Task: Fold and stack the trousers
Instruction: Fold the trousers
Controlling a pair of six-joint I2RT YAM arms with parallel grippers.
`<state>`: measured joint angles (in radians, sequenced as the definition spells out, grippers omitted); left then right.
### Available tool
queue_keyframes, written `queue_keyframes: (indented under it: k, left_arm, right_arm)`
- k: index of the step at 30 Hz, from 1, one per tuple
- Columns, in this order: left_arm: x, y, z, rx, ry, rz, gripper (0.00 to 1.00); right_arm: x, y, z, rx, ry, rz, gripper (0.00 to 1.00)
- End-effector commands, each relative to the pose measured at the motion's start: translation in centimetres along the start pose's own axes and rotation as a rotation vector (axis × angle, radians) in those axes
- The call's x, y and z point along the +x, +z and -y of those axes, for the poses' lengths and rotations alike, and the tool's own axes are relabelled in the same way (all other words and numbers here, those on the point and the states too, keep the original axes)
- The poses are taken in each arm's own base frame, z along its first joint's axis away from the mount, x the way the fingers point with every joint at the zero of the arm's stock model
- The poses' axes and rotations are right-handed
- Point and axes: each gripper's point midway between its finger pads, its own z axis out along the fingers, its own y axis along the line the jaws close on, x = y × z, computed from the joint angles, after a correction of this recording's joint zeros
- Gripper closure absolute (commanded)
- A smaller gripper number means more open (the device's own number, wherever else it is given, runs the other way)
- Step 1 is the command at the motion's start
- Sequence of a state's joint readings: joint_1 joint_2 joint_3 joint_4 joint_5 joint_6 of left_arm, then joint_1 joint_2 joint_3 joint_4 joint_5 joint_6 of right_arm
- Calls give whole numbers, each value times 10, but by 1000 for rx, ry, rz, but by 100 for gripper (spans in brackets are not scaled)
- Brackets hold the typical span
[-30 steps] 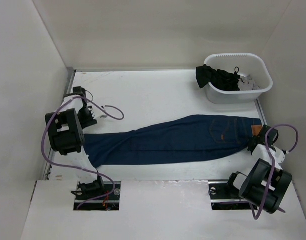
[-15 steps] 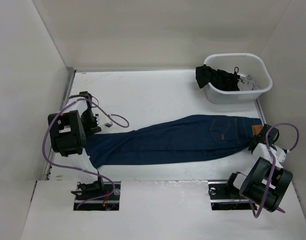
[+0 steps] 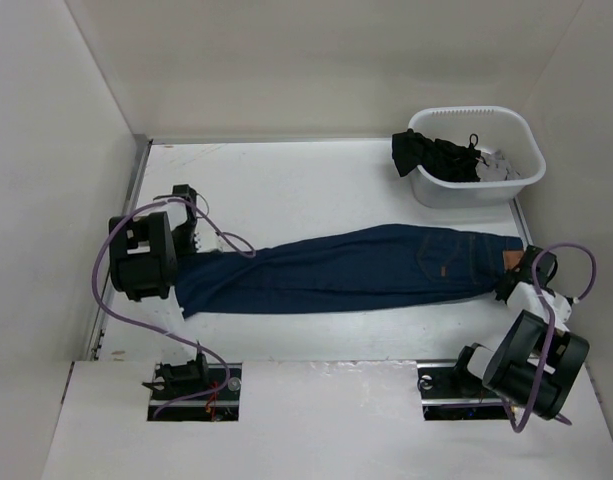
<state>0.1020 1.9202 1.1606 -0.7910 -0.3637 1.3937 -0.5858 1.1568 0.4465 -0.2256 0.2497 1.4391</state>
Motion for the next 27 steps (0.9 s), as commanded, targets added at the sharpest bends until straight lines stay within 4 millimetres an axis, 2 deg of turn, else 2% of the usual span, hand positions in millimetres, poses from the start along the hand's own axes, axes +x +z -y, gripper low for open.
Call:
queue_keyframes:
  k: [1, 4, 7, 9, 12, 13, 15, 17, 19, 22, 23, 25, 27]
  left_arm:
    - [-27, 21, -81, -247, -158, 164, 100]
    - [-28, 8, -121, -331, -234, 187, 100]
    - [-26, -3, -147, -387, -298, 207, 92]
    - [-20, -13, -160, -415, -345, 225, 77]
    - [-4, -41, -173, -477, -438, 269, 48]
    - [3, -51, -175, -494, -472, 285, 43]
    - [16, -67, -175, -518, -533, 316, 40]
    - [25, -76, -171, -517, -595, 358, 41]
    - [26, -74, -158, -457, -625, 403, 46]
    - [11, -55, -117, -254, -608, 456, 54]
    - [0, -44, -91, -131, -575, 467, 55]
    - [-15, -29, -60, 24, -545, 478, 58]
    - [-22, -23, -56, 61, -570, 495, 59]
  right_arm:
    - [-8, -2, -34, -69, 50, 56, 94]
    - [10, -2, -45, -85, 30, 22, 94]
    - [28, -1, -63, -121, -6, -15, 94]
    - [42, -2, -74, -151, -25, -51, 94]
    - [57, -1, -81, -165, -44, -92, 94]
    - [59, 0, -81, -165, -52, -98, 94]
    - [64, 2, -78, -169, -78, -110, 94]
    - [67, 3, -74, -172, -100, -121, 94]
    - [69, 5, -68, -169, -117, -133, 94]
    - [69, 4, -61, -161, -121, -134, 94]
    - [67, 5, -59, -156, -122, -129, 94]
    - [66, 5, -57, -156, -130, -121, 94]
    - [66, 4, -59, -157, -144, -118, 94]
